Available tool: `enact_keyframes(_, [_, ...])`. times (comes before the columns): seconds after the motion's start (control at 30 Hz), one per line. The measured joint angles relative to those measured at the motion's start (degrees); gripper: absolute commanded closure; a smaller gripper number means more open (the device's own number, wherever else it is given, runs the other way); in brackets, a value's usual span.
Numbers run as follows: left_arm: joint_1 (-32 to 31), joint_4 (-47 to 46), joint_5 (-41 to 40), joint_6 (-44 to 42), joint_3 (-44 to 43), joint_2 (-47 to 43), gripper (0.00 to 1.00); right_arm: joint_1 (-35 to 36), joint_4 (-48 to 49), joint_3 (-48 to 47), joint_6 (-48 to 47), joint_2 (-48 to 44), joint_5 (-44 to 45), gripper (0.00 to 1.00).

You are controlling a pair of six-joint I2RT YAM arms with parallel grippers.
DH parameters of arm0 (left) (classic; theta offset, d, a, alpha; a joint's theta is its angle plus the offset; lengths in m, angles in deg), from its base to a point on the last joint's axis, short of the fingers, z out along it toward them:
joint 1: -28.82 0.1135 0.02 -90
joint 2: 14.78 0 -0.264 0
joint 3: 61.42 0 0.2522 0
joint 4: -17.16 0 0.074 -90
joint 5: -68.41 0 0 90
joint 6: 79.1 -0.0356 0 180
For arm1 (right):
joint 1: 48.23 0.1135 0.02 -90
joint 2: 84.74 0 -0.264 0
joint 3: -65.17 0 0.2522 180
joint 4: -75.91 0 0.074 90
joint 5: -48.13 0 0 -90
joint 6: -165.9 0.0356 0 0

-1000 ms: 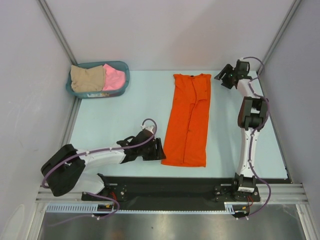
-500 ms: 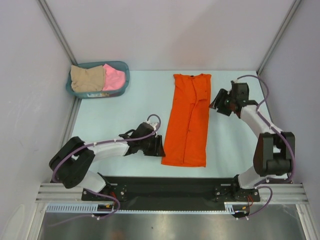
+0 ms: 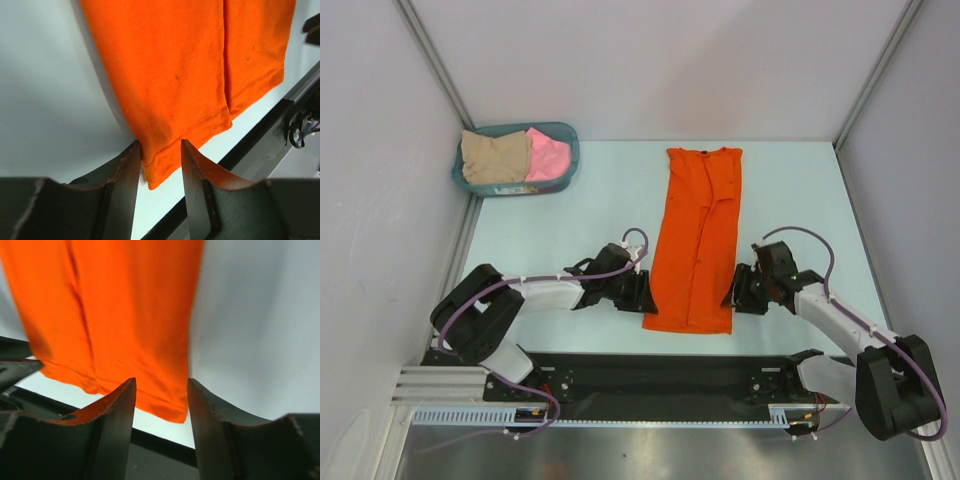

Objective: Fold and stack the t-shirts
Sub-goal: Fold the tshirt

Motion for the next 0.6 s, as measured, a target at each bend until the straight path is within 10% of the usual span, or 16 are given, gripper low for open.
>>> enact_keyframes(0.6, [-0.17,-3.67,2.36,2.08,2.89,-0.31,0.65,2.93,3.78,12.39,11.30,-9.88,-1.57,0.56])
